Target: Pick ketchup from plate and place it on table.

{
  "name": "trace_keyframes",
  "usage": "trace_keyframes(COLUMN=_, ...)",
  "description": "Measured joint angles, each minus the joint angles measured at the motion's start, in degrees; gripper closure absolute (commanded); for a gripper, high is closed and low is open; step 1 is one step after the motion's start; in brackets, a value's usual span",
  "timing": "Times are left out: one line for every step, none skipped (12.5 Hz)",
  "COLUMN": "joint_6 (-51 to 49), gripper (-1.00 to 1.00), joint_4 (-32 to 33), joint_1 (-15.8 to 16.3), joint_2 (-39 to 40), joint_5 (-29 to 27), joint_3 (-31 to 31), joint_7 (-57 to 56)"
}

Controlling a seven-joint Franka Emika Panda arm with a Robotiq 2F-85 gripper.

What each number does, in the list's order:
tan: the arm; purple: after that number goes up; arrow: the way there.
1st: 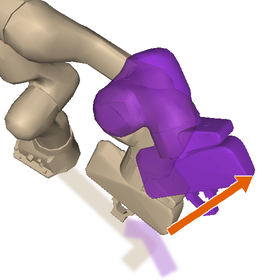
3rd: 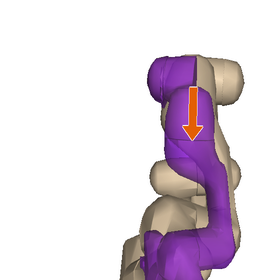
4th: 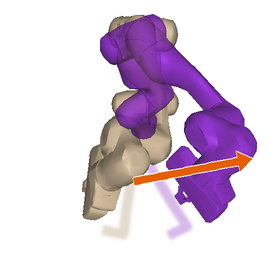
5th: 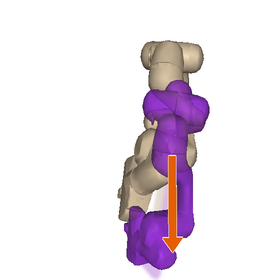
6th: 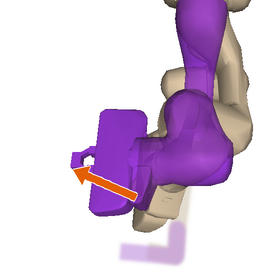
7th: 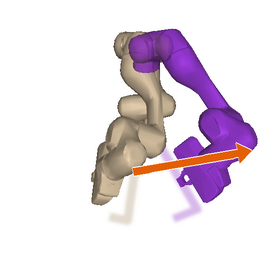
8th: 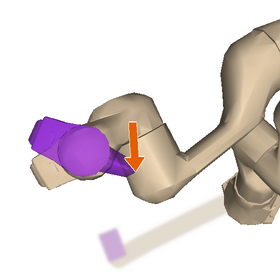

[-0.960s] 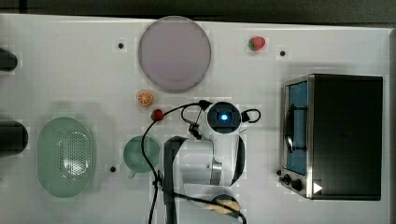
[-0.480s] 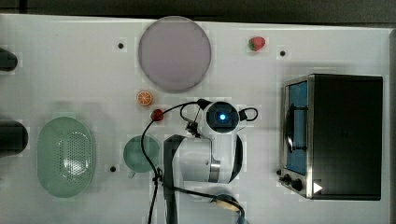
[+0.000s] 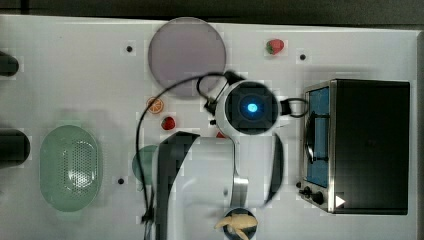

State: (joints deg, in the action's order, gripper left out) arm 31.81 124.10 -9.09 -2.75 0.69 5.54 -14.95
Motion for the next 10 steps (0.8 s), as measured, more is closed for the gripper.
trace_keyframes(joint_6=-2.77, gripper=-1.00, joint_4=-3.47, joint_1=-0.03, joint_2=-2.84, joint_5=0.06, joint_3=-0.02, joint_7=3.22)
trace_keyframes(joint_6=-6.80, gripper=-1.00, joint_4=-7.16, joint_1=-0.08, joint_2=-5.33, joint_5=0.06, joint_3=-0.07, joint_7=6.26)
trace_keyframes(joint_6=-10.52, gripper=-1.00, joint_4=-10.41, joint_1=-0.11, joint_2=-7.44, joint_5=-0.07, joint_3=-0.06, joint_7=8.51)
trace_keyframes(joint_6=-14.06, gripper=-1.00, joint_4=-13.93, joint_1=-0.11, joint_2=-8.53, joint_5=-0.10, joint_3=0.08, joint_7=10.23)
trace_keyframes(joint_6=-18.02, gripper=-1.00, joint_4=-17.35, joint_1=-0.06, joint_2=-8.86, joint_5=-0.14, joint_3=0.20, joint_7=11.29)
trace_keyframes(joint_6=-22.28, gripper=-1.00, joint_4=-19.86, joint_1=-0.01, joint_2=-8.94, joint_5=-0.14, joint_3=0.21, joint_7=12.34)
trace_keyframes(joint_6=-26.01, gripper=-1.00, joint_4=-21.21, joint_1=0.03, joint_2=-8.96, joint_5=-0.10, joint_3=0.11, joint_7=13.20)
trace_keyframes(joint_6=-27.15, gripper=-1.00, joint_4=-21.26, joint_1=0.02, joint_2=-8.89, joint_5=-0.10, joint_3=0.07, joint_7=13.69)
trace_keyframes(joint_6=-27.54, gripper=-1.00, joint_4=-21.26, joint_1=0.02, joint_2=-8.23, joint_5=-0.22, joint_3=0.13, joint_7=14.04)
trace_keyframes(joint_6=-27.98, gripper=-1.00, joint_4=-21.15, joint_1=0.17, joint_2=-7.31, joint_5=-0.33, joint_3=-0.02, joint_7=14.05)
